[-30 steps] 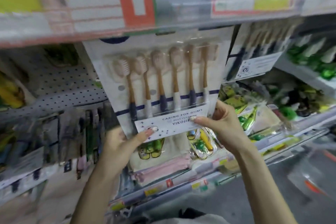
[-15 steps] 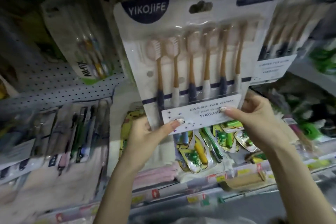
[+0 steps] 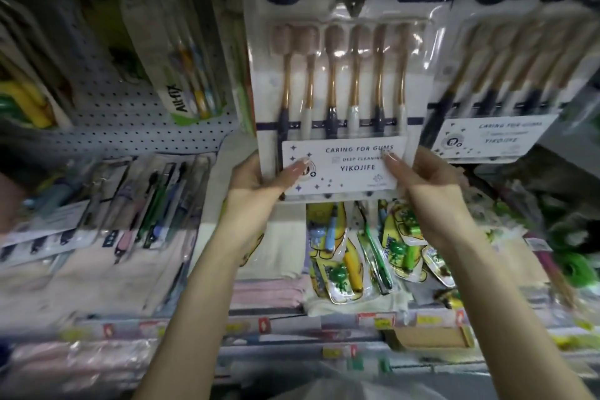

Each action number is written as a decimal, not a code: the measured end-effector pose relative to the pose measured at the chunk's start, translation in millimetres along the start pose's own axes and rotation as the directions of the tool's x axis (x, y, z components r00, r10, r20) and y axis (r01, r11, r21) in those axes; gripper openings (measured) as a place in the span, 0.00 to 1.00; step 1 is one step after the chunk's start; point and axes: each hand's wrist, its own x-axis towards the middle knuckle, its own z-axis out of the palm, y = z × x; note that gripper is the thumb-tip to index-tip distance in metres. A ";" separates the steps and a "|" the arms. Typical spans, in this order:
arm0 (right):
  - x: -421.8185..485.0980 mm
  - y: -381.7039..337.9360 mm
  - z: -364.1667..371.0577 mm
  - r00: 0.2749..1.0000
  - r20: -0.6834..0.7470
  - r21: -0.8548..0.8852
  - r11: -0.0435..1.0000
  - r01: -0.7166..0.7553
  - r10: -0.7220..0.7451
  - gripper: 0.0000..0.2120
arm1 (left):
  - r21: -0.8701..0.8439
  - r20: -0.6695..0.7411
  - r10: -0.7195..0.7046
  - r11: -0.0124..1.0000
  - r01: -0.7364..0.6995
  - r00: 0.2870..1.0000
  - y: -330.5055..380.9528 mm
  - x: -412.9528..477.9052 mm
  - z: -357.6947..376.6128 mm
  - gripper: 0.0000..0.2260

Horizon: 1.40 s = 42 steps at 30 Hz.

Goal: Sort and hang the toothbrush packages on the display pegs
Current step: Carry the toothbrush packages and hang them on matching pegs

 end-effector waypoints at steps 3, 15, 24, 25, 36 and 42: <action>12.4 3.2 11.0 1.000 0.014 -0.041 0.999 0.025 -0.025 0.04 | 0.107 -0.044 -0.012 0.994 0.017 0.999 -1.0 22.7 -8.0 0.06; 8.1 66.1 13.4 0.965 -0.142 -0.095 0.967 -0.236 0.222 0.16 | -0.022 -0.402 -0.193 0.979 0.202 0.895 -42.2 5.0 -74.7 0.11; -12.2 88.3 84.9 0.790 0.137 0.132 0.779 -0.613 0.598 0.05 | -0.112 -0.500 -0.407 0.905 0.409 0.764 -61.4 -14.0 -107.9 0.08; -10.0 87.6 91.7 0.786 0.140 0.115 0.778 -0.617 0.602 0.05 | -0.107 -0.479 -0.420 0.899 0.424 0.771 -59.3 -13.6 -108.3 0.08; -9.6 84.7 127.4 0.780 0.111 0.057 0.779 -0.624 0.616 0.10 | -0.053 -0.303 -0.583 0.800 0.597 0.754 -41.5 -13.1 -106.8 0.05; -22.9 90.4 144.2 0.810 0.223 0.090 0.816 -0.571 0.542 0.20 | -0.119 -0.166 -0.573 0.820 0.560 0.802 -33.7 -26.9 -103.6 0.09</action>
